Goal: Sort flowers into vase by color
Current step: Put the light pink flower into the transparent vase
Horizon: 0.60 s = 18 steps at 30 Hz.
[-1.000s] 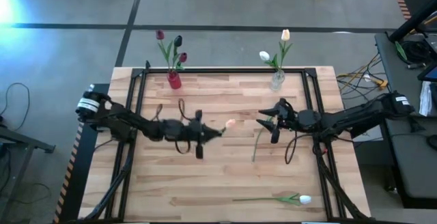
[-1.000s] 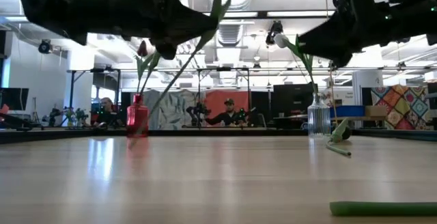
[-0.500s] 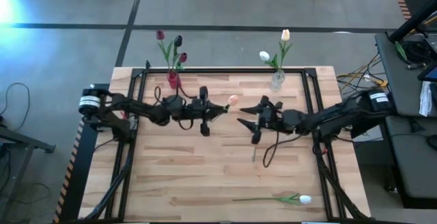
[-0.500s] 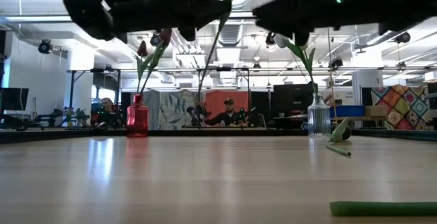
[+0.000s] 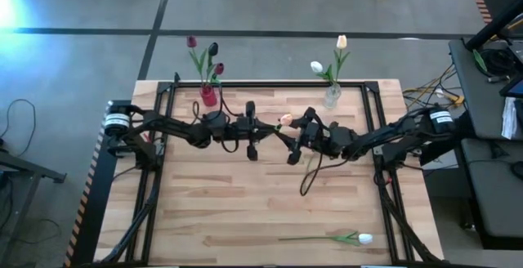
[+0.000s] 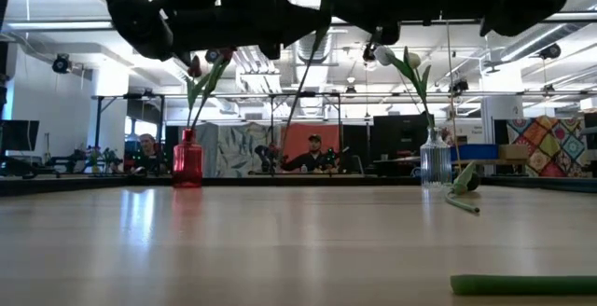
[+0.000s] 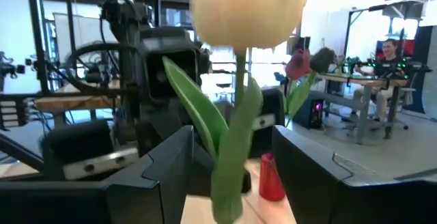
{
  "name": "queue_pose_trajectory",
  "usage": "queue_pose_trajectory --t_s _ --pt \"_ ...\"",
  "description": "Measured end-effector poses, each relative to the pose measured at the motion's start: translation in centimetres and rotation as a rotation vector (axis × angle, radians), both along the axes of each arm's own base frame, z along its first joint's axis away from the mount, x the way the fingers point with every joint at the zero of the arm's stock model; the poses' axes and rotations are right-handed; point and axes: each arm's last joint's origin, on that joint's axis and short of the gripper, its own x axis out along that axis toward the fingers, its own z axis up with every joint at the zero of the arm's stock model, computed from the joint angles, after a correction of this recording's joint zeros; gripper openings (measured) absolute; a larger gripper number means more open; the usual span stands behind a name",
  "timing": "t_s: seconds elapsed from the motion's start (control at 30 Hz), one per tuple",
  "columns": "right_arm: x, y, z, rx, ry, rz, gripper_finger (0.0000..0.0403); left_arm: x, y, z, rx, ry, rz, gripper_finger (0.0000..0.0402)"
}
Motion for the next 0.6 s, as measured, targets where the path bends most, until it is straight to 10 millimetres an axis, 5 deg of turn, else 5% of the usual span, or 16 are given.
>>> queue_pose_trajectory --t_s 0.27,0.6 --pt "0.58 0.04 -0.10 0.005 -0.004 -0.001 0.0175 -0.05 -0.07 0.05 -0.012 -0.029 -0.020 0.0000" --pt "0.53 0.06 0.07 -0.045 0.001 -0.002 0.0019 -0.13 -0.03 -0.05 -0.018 -0.029 0.009 0.0008"
